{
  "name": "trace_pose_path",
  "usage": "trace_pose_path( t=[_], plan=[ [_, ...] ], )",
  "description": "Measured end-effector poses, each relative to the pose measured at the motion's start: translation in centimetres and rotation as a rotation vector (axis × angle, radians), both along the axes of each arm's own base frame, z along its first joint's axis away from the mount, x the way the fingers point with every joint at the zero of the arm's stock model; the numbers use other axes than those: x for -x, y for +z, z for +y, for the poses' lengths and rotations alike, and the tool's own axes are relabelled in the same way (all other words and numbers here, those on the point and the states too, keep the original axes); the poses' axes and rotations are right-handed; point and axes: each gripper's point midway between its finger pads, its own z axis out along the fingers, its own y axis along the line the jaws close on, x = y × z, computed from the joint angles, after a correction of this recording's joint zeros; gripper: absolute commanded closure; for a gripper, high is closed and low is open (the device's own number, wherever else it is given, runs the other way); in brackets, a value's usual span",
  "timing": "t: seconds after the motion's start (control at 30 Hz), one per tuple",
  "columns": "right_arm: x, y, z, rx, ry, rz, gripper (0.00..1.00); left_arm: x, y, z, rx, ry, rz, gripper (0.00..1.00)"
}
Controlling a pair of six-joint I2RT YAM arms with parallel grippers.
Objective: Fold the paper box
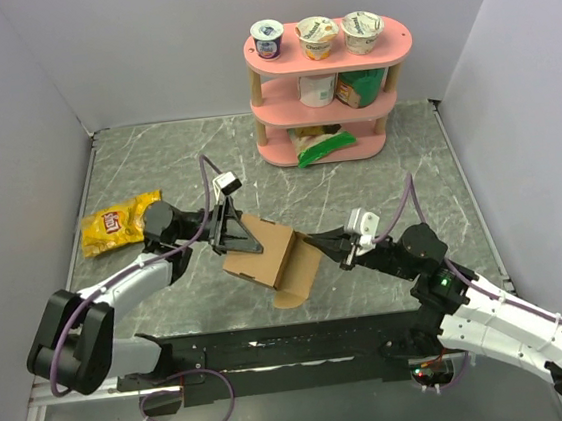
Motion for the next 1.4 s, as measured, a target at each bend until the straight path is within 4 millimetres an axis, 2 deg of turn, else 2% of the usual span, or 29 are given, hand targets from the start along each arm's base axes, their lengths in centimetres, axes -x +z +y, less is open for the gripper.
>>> trace_pose_path(
  t=[0.47,0.83,0.97,1.27,1.4],
  plan=[
    [0.2,-0.2,-0.2,0.007,0.006,-0.025,1.0,-0.2,-0.2,-0.1,0.002,-0.006,0.042,0.5],
    [-0.1,-1.8,0.1,0.069,0.008,0.003,1.0,-0.8,-1.4,-0.2,-0.061,-0.017,0.042,0.5],
    [-0.3,-2.1,0.3,0.092,0.007,0.021,1.0,-1.1,-1.9,-0.2,-0.084,-0.021,0.017,0.5],
    [-0.5,-1.4,0.4,0.131,0.008,0.054,1.0,-1.4,-1.2,-0.4,-0.11,-0.051,-0.11,0.5],
    [-0.4,-2.3,0.6,0.161,0.017,0.093,1.0,-1.2,-2.1,-0.3,-0.129,-0.049,-0.13,0.5]
  ],
)
